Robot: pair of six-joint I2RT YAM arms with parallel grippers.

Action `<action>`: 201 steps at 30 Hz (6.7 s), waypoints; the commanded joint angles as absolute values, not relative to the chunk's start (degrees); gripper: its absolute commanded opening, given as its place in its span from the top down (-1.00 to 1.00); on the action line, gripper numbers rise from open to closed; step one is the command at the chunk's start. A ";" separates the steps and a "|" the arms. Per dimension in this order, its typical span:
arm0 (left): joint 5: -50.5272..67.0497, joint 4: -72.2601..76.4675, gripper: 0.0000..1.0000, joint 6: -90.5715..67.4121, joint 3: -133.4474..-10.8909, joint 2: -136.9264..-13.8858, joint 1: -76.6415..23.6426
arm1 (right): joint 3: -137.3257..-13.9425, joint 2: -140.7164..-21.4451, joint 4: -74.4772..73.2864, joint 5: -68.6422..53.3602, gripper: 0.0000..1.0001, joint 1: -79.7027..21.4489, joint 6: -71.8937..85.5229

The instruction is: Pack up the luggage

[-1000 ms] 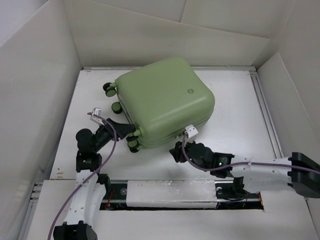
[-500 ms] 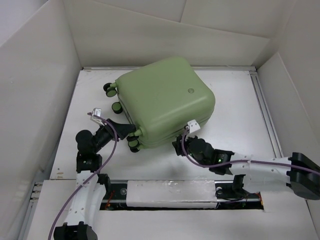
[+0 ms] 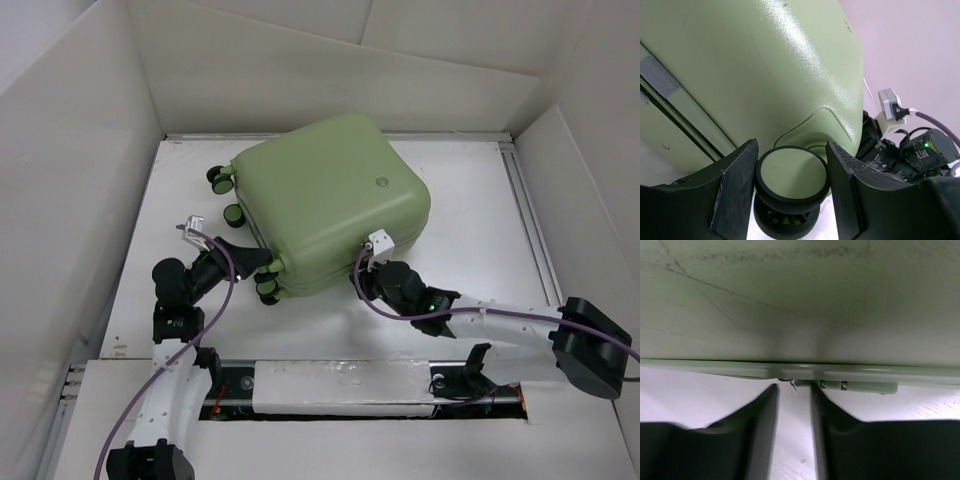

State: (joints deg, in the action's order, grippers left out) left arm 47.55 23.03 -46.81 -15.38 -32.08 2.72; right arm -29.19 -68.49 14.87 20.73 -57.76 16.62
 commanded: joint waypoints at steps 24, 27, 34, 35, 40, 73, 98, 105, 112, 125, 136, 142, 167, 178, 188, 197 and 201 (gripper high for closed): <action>52.12 30.50 1.00 -49.83 -16.18 -32.87 2.55 | -58.65 -105.14 29.27 32.59 1.00 -87.99 30.05; 52.12 30.50 1.00 -50.36 -16.69 -32.87 2.55 | -47.84 -93.55 29.27 38.14 -0.01 -86.23 32.70; 45.03 22.70 -0.77 -46.77 -26.44 -34.63 2.55 | -32.54 -69.90 12.66 42.19 -0.59 -81.59 39.54; 42.56 16.93 -0.91 -45.37 -28.37 -35.32 2.55 | -28.60 -67.70 12.66 39.49 -0.61 -79.47 40.16; 27.71 7.57 -1.00 -43.33 -37.96 -39.18 2.55 | -24.26 -53.74 7.94 30.50 -0.61 -66.81 34.73; 30.23 30.66 -0.51 -55.28 -59.33 -95.71 11.78 | -12.83 -34.02 7.38 13.97 -0.65 -59.33 23.38; 24.79 36.04 1.00 -53.79 -33.24 -71.91 -18.72 | -40.13 -63.09 8.17 3.28 0.69 -35.78 13.02; 23.47 24.57 1.00 -49.14 -23.90 -50.30 -18.72 | -58.49 -71.80 5.02 -7.10 0.40 -22.16 10.98; 1.61 1.08 -0.28 -43.32 -34.45 -35.17 -18.72 | -46.83 -56.55 2.10 -9.93 -0.05 -22.40 14.41; 16.81 9.19 -0.83 -56.13 -36.31 -50.62 1.38 | -18.02 -22.94 -3.08 -3.25 -0.24 -37.61 18.54; 37.10 22.76 -0.95 -56.52 -46.58 -72.86 15.47 | -13.72 -33.39 6.49 1.57 -0.38 -46.84 18.11; 38.31 24.08 -0.86 -57.04 -49.13 -79.01 15.47 | -14.85 -33.93 5.89 2.29 -0.43 -49.39 17.31; 38.58 33.57 1.00 -63.19 -42.64 -80.96 11.95 | -13.89 -32.16 5.62 4.39 -0.80 -49.92 18.54; 34.45 34.80 1.00 -59.15 -30.15 -65.93 -0.34 | -17.75 -36.65 8.70 3.16 0.84 -50.45 19.15; 18.14 15.15 0.36 -46.16 -29.96 -52.39 -6.68 | -16.35 -35.42 4.92 6.86 -0.29 -50.45 18.11; 29.78 17.84 0.10 -42.45 -30.59 -50.62 -9.64 | -14.59 -34.37 6.06 6.77 -0.35 -50.45 17.31; 19.90 12.74 -0.08 -35.09 -33.74 -53.07 -27.87 | -14.59 -35.59 6.59 6.77 0.31 -50.45 17.31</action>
State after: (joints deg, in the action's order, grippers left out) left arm 22.15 13.93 -41.52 -30.83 -51.64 -16.60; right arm -14.90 -35.00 4.34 5.69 -49.95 17.61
